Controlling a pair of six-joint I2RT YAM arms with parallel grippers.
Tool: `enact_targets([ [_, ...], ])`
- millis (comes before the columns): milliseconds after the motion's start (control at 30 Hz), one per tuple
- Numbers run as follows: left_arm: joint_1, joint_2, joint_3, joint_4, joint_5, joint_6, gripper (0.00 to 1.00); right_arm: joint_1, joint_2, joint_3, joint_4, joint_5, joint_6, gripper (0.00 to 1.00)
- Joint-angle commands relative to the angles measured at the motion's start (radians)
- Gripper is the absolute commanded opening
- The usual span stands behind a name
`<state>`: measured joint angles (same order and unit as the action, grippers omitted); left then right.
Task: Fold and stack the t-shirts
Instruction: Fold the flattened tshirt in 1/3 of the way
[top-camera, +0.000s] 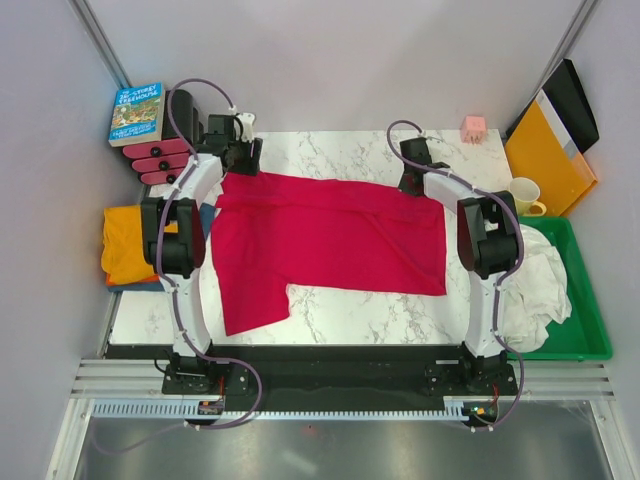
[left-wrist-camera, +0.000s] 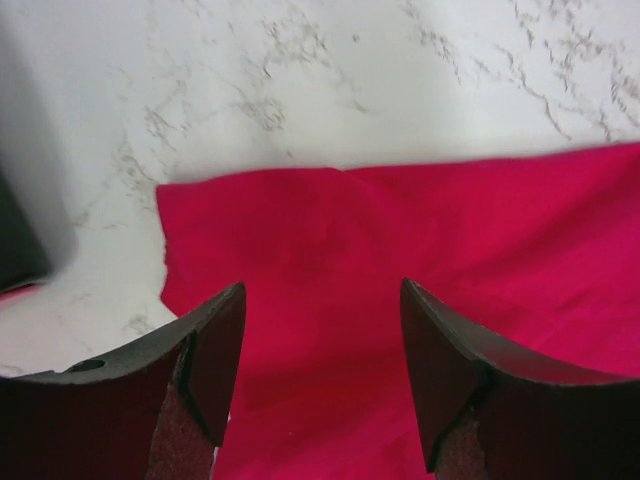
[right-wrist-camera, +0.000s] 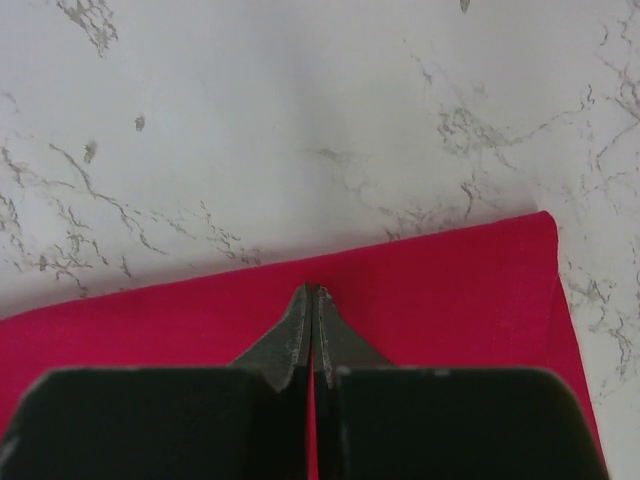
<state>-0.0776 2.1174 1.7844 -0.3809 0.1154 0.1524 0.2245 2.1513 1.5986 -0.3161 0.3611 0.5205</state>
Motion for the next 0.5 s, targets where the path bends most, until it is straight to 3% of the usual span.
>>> enact_targets([
  [0, -0.01, 0.012, 0.027, -0.021, 0.0, -0.027, 0.69, -0.008, -0.01, -0.003, 0.0, 0.022, 0.01, 0.0],
  [300, -0.01, 0.033, 0.02, -0.05, 0.003, -0.019, 0.7, -0.06, 0.064, 0.012, -0.047, 0.016, 0.03, 0.0],
  [467, -0.01, 0.055, 0.033, -0.09, 0.0, -0.024, 0.71, -0.099, 0.163, 0.132, -0.135, -0.008, 0.027, 0.0],
])
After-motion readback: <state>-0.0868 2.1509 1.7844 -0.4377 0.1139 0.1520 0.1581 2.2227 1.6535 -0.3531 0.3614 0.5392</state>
